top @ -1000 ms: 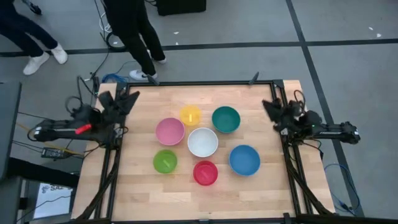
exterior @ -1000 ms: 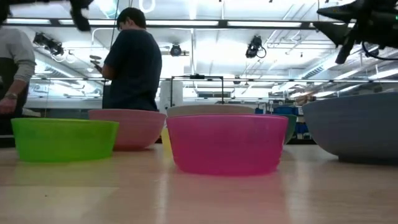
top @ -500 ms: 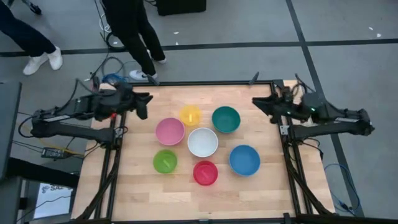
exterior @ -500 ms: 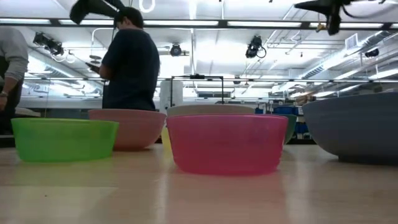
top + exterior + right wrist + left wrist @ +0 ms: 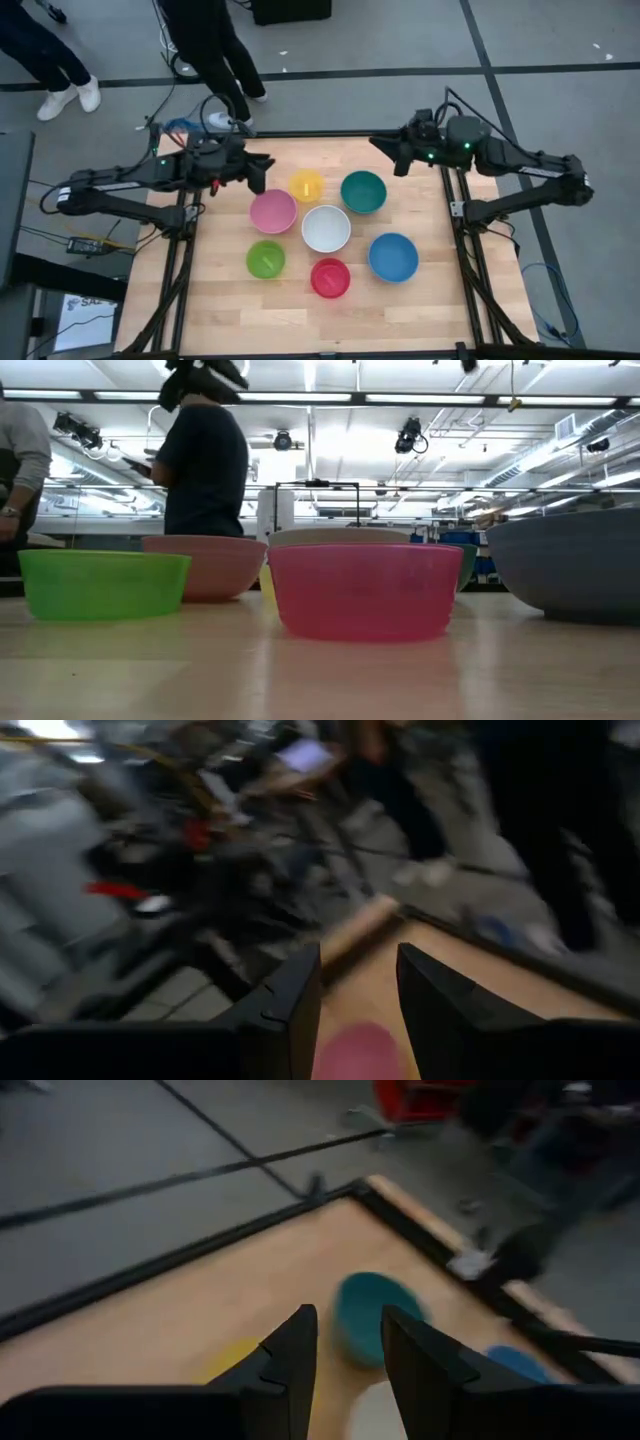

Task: Nest bowls inside each other
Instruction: Stack the green bowl on top of the white bowl

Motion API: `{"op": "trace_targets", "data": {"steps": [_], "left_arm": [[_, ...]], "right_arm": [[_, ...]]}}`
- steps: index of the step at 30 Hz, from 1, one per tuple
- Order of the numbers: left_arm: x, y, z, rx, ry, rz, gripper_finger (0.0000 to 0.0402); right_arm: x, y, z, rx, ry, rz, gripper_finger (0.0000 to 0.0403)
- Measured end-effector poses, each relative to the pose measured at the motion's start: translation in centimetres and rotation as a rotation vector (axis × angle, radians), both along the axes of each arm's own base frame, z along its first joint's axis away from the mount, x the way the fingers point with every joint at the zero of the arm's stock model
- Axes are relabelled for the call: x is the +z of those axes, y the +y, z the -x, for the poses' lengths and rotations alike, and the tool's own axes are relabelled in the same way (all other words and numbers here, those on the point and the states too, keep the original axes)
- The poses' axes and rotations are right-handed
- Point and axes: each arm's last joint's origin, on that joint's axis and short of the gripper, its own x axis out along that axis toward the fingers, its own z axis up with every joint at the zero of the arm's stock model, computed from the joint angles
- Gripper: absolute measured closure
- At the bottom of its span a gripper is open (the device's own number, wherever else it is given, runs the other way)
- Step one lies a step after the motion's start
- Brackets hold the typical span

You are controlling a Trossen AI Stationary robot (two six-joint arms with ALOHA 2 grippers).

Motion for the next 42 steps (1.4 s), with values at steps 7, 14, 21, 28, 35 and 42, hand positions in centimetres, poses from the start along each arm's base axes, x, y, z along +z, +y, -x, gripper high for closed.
{"op": "trace_targets", "data": {"steps": [7,14,21,28,35,42], "left_arm": [[1.3,0.0,-1.4,-0.065,-0.174,-0.001,0.028],[1.5,0.0,-1.5,-0.068,-0.197,-0.003,0.028],[1.6,-0.1,-1.6,-0.056,-0.249,0.071,0.028],[-0.5,1.0,-1.0,0.015,-0.064,0.165,0.028],[-3.2,1.0,0.2,0.014,0.226,0.277,0.028],[-3.5,2.0,0.6,0.03,0.234,0.373,0.0256]], "right_arm": [[1.9,0.1,-1.1,0.079,-0.156,0.173,0.028],[3.1,-0.1,-0.8,0.037,-0.294,0.18,0.028],[3.9,-0.3,-0.7,0.019,-0.38,0.174,0.028],[0.9,-1.7,-1.0,-0.333,0.004,0.072,0.028],[-0.4,-3.3,-1.7,-0.468,0.531,0.027,0.0279],[-1.7,-6.0,-3.9,-0.403,0.817,-0.14,0.0265]]}}
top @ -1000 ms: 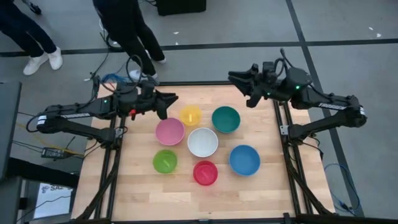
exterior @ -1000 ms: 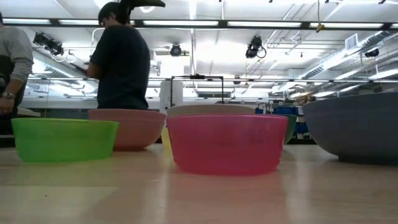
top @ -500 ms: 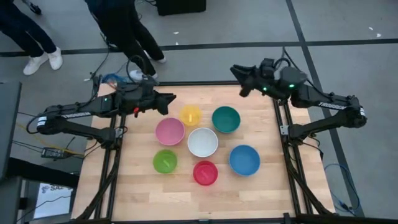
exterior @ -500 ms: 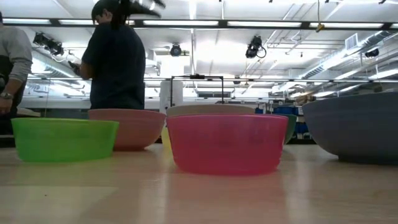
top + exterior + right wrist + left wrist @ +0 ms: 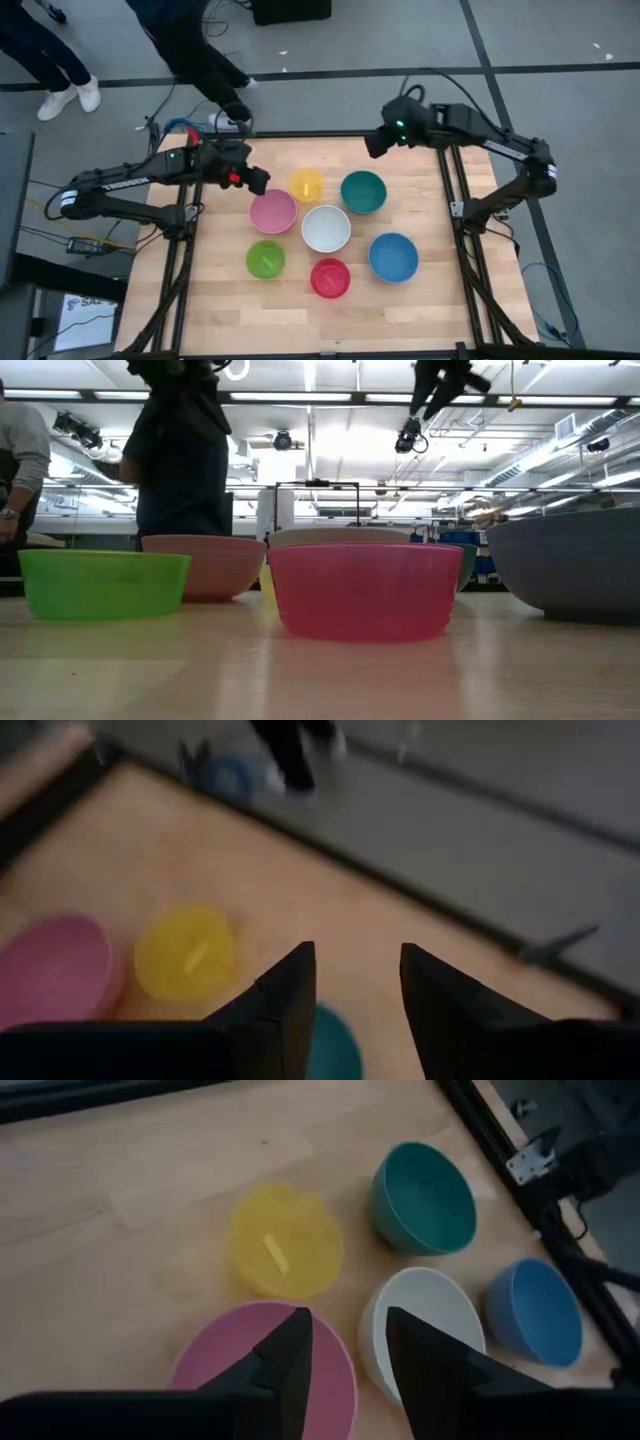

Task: Nest bowls inside each other
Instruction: Stack the green bowl on top of the white bowl

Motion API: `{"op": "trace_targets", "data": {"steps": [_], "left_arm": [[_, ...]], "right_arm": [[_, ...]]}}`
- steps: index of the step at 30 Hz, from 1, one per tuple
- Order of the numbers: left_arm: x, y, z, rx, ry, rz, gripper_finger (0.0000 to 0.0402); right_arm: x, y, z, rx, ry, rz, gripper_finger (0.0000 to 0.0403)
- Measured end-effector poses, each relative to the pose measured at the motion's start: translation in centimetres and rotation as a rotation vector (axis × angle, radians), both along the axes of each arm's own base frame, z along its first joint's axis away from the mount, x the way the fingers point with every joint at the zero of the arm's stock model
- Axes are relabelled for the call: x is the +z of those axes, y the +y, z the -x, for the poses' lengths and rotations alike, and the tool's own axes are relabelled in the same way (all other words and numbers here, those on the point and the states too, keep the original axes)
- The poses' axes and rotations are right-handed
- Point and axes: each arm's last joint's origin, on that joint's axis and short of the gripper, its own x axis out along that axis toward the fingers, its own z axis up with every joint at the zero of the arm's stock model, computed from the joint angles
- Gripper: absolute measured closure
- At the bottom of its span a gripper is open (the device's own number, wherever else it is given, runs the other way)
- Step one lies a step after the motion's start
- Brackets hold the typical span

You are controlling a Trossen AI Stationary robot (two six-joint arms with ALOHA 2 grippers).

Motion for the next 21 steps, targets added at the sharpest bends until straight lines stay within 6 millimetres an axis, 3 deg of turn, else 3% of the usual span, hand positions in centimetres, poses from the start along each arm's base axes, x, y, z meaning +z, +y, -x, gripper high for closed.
{"op": "trace_targets", "data": {"steps": [6,11,21], "left_arm": [[-0.4,1.1,0.7,0.107,0.027,0.083,0.0221],[-1.2,1.6,1.9,0.149,0.116,0.206,0.02],[-1.1,1.9,1.9,0.157,0.117,0.148,0.0194]], "right_arm": [[-3.3,-2.4,-1.6,0.022,0.163,-0.238,0.0242],[-6.1,-4.0,-2.3,0.01,0.348,-0.33,0.0228],[-10.5,-6.2,-4.3,0.057,0.498,-0.49,0.0222]]}}
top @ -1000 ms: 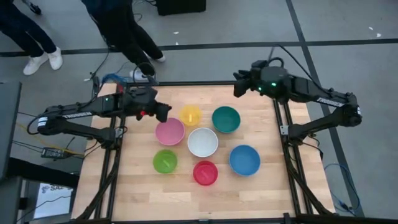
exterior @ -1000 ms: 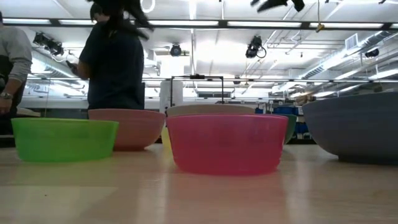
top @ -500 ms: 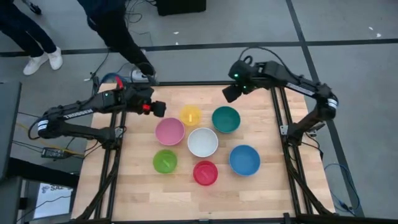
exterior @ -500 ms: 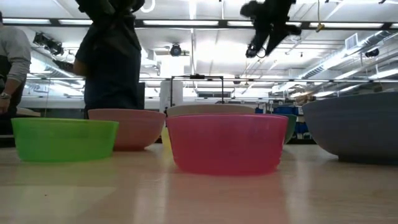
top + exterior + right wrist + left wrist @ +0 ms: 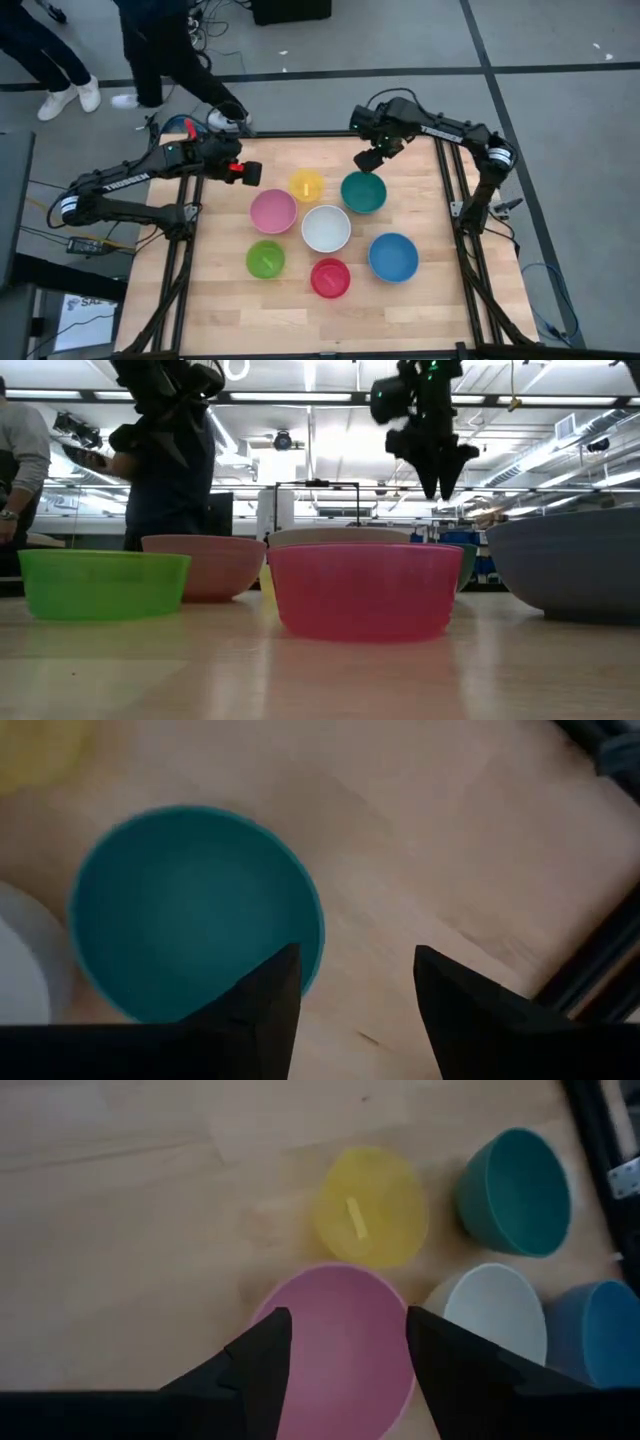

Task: Nest bowls inside each other
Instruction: Stack the green bowl on top of the white bowl

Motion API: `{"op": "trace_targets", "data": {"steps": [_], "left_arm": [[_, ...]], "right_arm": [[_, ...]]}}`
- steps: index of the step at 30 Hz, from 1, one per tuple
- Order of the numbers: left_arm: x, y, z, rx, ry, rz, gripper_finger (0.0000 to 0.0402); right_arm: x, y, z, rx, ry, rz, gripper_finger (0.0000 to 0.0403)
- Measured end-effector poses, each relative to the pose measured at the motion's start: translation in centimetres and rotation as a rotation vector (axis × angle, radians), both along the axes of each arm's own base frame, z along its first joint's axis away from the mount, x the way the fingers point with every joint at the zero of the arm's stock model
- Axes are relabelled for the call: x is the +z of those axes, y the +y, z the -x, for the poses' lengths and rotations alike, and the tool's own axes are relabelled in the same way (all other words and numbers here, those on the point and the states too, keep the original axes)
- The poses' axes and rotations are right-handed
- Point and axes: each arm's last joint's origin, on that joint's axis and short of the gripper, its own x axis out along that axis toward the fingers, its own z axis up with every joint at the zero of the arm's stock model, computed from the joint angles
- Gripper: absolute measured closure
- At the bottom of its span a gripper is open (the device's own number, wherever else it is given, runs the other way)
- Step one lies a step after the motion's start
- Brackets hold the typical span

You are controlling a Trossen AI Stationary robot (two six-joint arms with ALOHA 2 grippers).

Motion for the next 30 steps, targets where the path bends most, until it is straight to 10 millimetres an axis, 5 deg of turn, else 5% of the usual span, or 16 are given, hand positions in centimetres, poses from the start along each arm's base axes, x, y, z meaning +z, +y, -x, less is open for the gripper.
{"op": "trace_targets", "data": {"steps": [30], "left_arm": [[0.5,0.3,-0.5,-0.016,-0.059,-0.059,0.0193]], "right_arm": [[-10.7,-1.8,-4.6,0.199,0.217,-0.219,0.0222]]}}
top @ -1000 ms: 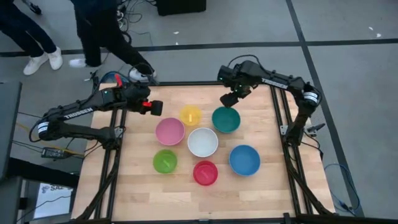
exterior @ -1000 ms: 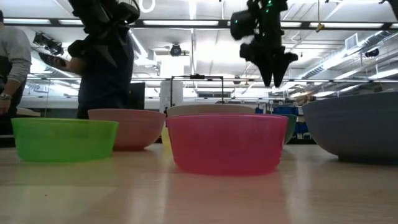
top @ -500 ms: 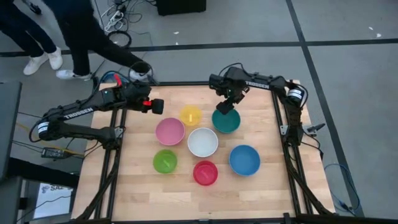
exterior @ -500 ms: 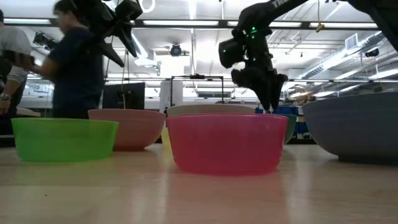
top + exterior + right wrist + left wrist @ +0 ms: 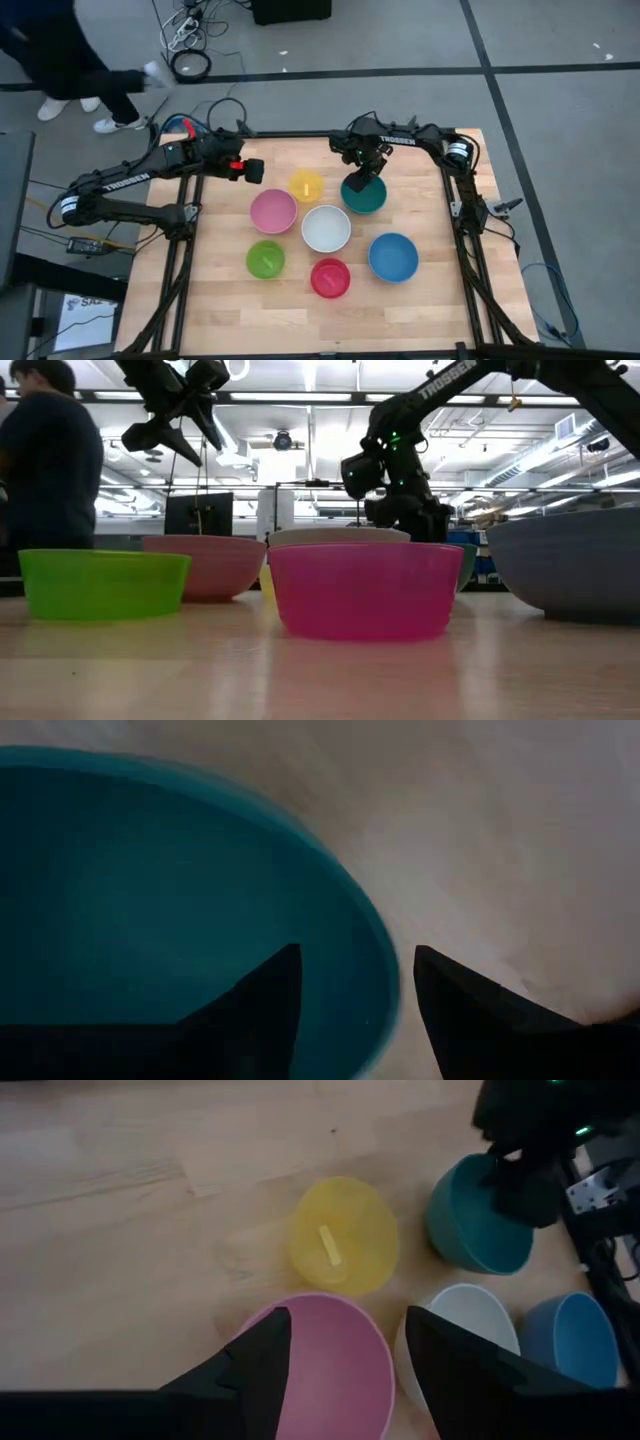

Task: Nest bowls inside each other
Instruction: Stack the green bowl on top of the white bowl

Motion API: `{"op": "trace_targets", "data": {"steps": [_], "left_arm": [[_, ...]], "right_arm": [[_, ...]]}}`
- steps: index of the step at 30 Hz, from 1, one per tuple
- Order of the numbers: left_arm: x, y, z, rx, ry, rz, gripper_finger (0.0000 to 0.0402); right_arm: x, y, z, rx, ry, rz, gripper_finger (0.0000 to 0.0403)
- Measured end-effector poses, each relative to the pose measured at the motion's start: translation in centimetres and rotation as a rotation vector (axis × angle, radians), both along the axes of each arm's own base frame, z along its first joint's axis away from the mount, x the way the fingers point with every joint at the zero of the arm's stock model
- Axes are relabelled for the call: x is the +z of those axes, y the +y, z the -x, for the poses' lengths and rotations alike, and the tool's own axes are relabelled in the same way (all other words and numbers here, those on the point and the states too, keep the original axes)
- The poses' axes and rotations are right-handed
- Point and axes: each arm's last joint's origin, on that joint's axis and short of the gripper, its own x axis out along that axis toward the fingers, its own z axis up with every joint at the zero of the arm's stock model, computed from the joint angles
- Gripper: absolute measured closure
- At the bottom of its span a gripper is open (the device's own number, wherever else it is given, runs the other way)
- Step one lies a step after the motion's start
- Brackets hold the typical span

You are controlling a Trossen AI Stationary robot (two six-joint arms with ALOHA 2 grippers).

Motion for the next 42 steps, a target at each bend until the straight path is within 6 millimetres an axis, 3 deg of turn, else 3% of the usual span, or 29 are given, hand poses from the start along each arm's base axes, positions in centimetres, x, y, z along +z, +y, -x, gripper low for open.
{"op": "trace_targets", "data": {"steps": [7,16,21,26,30,35,38,42], "left_arm": [[0.2,0.1,-0.2,0.0,-0.027,-0.011,0.0194],[0.2,0.1,-0.2,0.0,-0.034,-0.013,0.0194],[0.6,0.2,-0.6,0.0,-0.084,-0.033,0.0194],[0.8,0.3,-0.7,0.0,-0.104,-0.041,0.0194],[0.8,0.3,-0.7,0.001,-0.104,-0.043,0.0194],[0.9,0.4,-0.7,0.016,-0.111,-0.061,0.0194],[0.9,0.4,-0.7,0.029,-0.111,-0.074,0.0194],[1.1,0.5,-0.8,0.042,-0.124,-0.091,0.0194]], "right_arm": [[-0.5,-0.2,-0.3,0.01,-0.011,0.004,0.0248],[-0.5,-1.1,0.1,0.001,-0.06,-0.068,0.0393],[-0.2,-2.0,0.9,-0.027,-0.053,-0.076,0.0399],[2.7,-2.0,2.3,-0.032,-0.086,-0.053,0.0402],[7.0,-0.6,3.6,-0.054,-0.227,-0.053,0.0402],[11.3,2.9,4.3,-0.06,-0.381,-0.036,0.0402],[12.5,5.0,3.5,-0.06,-0.464,-0.012,0.0403],[12.6,7.5,1.3,-0.045,-0.571,-0.01,0.0403]]}}
